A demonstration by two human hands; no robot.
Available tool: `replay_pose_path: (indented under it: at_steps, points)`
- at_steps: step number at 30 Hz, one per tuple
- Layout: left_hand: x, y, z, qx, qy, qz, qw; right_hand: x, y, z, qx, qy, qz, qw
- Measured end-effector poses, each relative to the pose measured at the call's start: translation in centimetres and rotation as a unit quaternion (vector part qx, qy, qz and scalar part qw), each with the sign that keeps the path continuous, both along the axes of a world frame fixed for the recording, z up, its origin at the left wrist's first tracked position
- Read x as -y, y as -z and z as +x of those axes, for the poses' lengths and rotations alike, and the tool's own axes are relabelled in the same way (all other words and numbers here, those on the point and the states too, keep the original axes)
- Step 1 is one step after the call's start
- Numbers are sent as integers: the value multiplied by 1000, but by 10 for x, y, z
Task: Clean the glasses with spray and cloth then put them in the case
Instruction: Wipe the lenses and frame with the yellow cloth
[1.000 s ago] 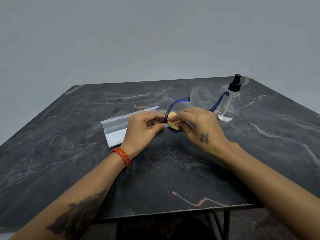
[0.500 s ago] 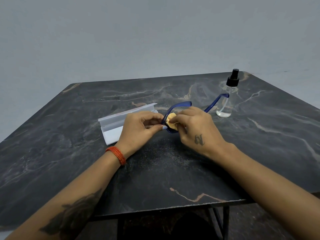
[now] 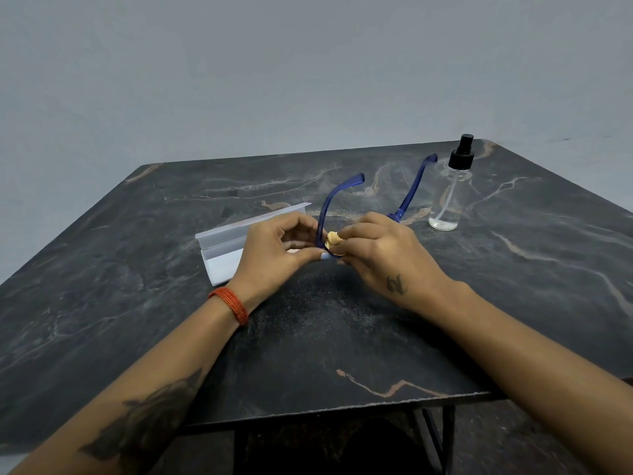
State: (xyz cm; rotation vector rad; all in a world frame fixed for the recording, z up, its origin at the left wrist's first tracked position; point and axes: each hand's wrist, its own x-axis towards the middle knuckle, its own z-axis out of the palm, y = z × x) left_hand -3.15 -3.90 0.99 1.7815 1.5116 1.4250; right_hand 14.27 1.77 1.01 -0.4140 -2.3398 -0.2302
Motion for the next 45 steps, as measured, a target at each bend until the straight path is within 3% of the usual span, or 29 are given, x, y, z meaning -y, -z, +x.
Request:
replay_pose_path:
  at_steps: [5,13,22,28,34,45]
  points:
    - [-1,1,-1,-29,-9,43,999,-1,0,1,7,23,15,1000]
    - [-3,2,-5,-28,-21,11,999,1,7,-4,3,130,-28,991]
    - [-2,1,-1,-23,-23,38,999,0,6,-5,13,59,-32,998]
    - [-2,0,-1,-65,-29,87,994,2,2,-3,5,37,-55,998]
    - [-2,2,0,-10,-10,11,1000,6,-4,0,5,81,-65,995]
    - [-4,2,-1,-24,-4,-2,1000,7,-7,0,21,60,1,998]
